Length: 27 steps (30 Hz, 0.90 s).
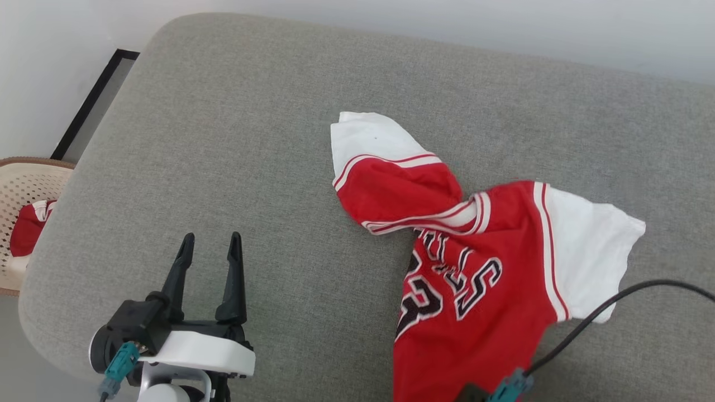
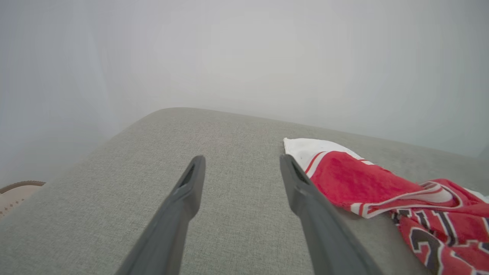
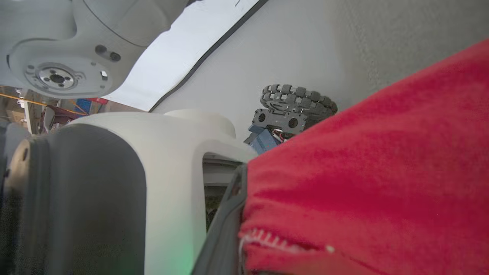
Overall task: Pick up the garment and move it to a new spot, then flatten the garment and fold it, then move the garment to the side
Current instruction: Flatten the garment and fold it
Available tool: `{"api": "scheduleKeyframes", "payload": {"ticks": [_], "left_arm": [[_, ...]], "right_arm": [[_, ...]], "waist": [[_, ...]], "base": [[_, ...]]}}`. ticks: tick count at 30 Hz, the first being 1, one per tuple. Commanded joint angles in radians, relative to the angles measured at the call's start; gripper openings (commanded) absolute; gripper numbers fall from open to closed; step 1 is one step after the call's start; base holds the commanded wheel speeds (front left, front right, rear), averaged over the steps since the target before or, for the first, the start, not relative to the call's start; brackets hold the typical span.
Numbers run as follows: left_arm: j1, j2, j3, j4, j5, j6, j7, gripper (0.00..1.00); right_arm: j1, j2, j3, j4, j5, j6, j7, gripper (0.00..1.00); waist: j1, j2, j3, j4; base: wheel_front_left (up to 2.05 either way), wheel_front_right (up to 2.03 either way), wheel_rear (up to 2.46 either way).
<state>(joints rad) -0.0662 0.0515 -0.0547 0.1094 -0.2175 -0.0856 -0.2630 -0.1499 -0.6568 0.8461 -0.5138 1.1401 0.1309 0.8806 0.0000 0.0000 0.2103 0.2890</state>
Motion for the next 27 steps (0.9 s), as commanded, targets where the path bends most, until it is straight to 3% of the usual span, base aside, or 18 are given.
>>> {"api": "scheduleKeyframes", "payload": {"ticks": [1,5,6,7,8,13,20,24,27], "left_arm": [[0.004,0.000,0.006,-0.005,0.012,-0.003,-0.002,1.00],[0.007,0.000,0.012,-0.007,0.010,-0.003,-0.002,1.00],[0.008,0.000,0.012,-0.007,0.010,-0.003,-0.002,1.00],[0.009,0.000,0.010,-0.006,0.010,-0.004,-0.002,1.00],[0.009,0.000,0.010,-0.005,0.010,-0.004,-0.002,1.00],[0.014,0.000,0.010,-0.006,0.008,0.001,-0.002,1.00],[0.015,0.000,0.000,-0.007,-0.001,0.001,-0.002,1.00],[-0.007,0.000,-0.020,-0.008,-0.005,0.001,-0.002,1.00],[-0.023,0.000,-0.033,-0.004,0.005,-0.003,-0.002,1.00]], "right_arm": [[0.014,-0.002,0.005,-0.003,0.014,0.000,0.007,0.00],[0.002,-0.029,0.007,-0.001,0.001,0.000,0.017,0.00],[-0.006,-0.028,-0.009,0.006,-0.014,0.000,-0.002,0.33],[-0.010,-0.027,-0.031,0.018,-0.032,0.000,-0.024,0.84],[-0.015,-0.030,-0.051,0.027,-0.052,0.000,-0.045,1.00],[-0.024,-0.080,-0.223,0.059,-0.105,0.000,-0.130,1.00],[-0.002,-0.180,-0.544,0.154,-0.121,0.000,-0.141,1.00],[-0.048,-0.170,-0.696,0.290,-0.229,0.000,-0.172,1.00],[-0.094,-0.144,-0.732,0.389,-0.292,0.000,-0.189,1.00]], "waist": [[0.0000,0.0000,0.003,-0.001],[0.0000,0.0000,0.010,-0.013],[0.0000,0.0000,0.011,-0.017],[0.0000,0.0000,0.012,-0.021],[0.0000,0.0000,0.012,-0.026],[0.0000,0.0000,0.007,-0.048],[0.0000,0.0000,0.007,-0.061],[0.0000,0.0000,0.025,-0.048],[0.0000,0.0000,0.043,-0.032]], "base": [[0.00,0.00,0.00],[0.00,0.00,0.00],[0.00,0.00,0.00],[0.00,0.00,0.00],[0.00,0.00,0.00],[0.00,0.00,0.00],[0.00,0.00,0.00],[0.00,0.00,0.00],[0.00,0.00,0.00]]}}
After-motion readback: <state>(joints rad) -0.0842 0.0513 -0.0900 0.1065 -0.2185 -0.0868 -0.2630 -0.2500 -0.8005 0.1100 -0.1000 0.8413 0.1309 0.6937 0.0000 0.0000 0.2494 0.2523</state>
